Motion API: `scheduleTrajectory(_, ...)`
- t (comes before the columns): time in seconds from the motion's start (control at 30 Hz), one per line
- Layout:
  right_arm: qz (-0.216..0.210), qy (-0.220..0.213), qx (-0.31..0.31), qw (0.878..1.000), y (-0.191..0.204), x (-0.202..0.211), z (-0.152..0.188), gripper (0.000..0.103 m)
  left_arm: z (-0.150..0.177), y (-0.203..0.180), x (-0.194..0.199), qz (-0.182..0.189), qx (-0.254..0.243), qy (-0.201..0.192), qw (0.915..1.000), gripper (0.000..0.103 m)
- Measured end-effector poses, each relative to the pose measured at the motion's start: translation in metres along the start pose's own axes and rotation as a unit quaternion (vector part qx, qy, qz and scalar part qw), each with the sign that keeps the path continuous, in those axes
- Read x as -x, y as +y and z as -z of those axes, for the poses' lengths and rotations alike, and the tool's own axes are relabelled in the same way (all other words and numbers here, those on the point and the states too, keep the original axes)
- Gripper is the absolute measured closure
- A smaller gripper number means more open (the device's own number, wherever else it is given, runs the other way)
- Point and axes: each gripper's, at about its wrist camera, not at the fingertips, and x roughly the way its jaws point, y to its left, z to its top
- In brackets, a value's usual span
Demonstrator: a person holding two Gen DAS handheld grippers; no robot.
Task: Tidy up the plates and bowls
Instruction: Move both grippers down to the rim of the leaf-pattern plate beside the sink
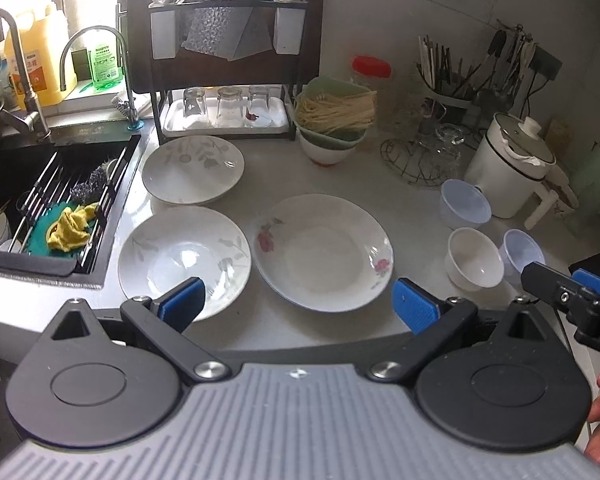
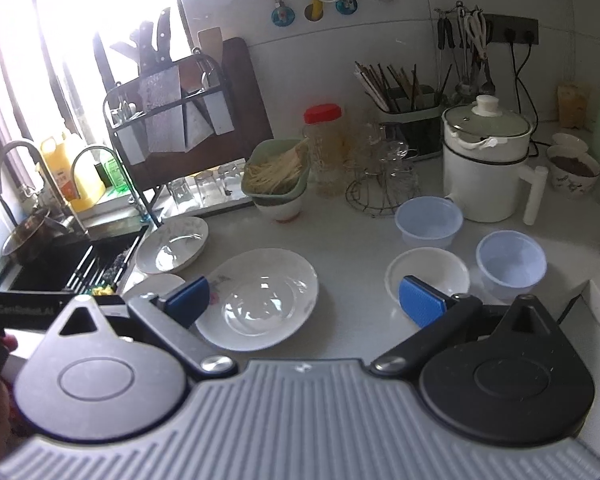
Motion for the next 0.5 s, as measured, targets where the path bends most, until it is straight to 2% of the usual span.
scheduleTrajectory(0.33, -0.016, 0.017, 0.004, 1.000, 0.038, -0.038, -0.010, 0.000, -0.028, 0.042, -0.027, 0.002, -0.008, 0.018, 0.9998, 0.002)
scheduleTrajectory(0.5, -0.019, 0.029, 0.004, 0.999, 0.060, -0.062, -0.014, 0.000, -0.037, 0.069, -0.044, 0.008, 0.009, 0.033, 0.9994, 0.002)
